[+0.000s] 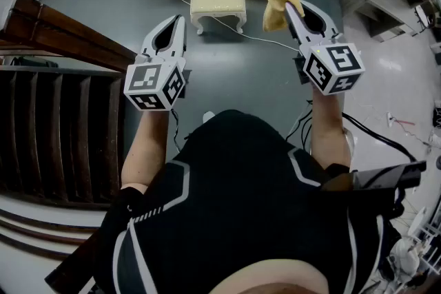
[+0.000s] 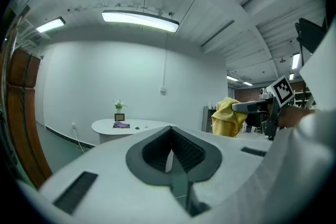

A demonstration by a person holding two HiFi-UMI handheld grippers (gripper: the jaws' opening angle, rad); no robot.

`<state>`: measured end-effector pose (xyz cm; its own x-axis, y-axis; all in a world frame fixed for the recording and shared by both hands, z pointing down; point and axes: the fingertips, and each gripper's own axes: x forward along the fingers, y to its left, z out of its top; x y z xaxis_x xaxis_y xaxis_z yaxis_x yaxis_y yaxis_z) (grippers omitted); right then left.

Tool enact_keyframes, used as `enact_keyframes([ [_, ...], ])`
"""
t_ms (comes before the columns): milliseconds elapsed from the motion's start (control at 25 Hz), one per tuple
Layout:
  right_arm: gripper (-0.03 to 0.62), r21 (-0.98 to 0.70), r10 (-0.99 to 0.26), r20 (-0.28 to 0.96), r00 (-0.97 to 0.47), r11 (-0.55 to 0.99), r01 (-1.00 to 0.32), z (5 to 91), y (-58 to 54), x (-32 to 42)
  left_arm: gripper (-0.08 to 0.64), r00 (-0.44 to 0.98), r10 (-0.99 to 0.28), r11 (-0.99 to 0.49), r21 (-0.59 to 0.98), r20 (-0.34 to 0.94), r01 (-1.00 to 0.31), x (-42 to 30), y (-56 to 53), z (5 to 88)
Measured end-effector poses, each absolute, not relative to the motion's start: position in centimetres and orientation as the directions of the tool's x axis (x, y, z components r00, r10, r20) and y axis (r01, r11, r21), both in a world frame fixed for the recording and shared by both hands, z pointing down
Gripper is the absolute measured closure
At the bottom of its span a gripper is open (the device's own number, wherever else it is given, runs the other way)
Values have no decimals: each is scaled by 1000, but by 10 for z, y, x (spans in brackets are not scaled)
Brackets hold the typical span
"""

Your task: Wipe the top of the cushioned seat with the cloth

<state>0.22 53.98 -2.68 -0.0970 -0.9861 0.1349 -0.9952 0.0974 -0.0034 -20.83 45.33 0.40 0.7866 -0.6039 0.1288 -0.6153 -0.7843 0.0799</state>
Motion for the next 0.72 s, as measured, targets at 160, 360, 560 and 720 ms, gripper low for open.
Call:
enact_keyframes([
  [160, 531, -14, -986, 137, -98, 97, -995, -26, 538, -1, 557, 782, -612, -776, 102, 114, -622, -217, 452, 1],
  [360, 531, -29, -987, 133, -92, 89, -996, -26, 533, -5, 557, 782, -616, -777, 92, 97, -623, -224, 449, -2],
  [560, 529, -68, -989, 113, -98, 91, -994, -30, 523, -17, 557, 792, -607, -784, 113, 71, -611, -238, 439, -3],
  [720, 528, -67, -990, 113, -87, 80, -995, -30, 515, -31, 557, 790, -609, -783, 106, 67, -612, -254, 428, 0],
])
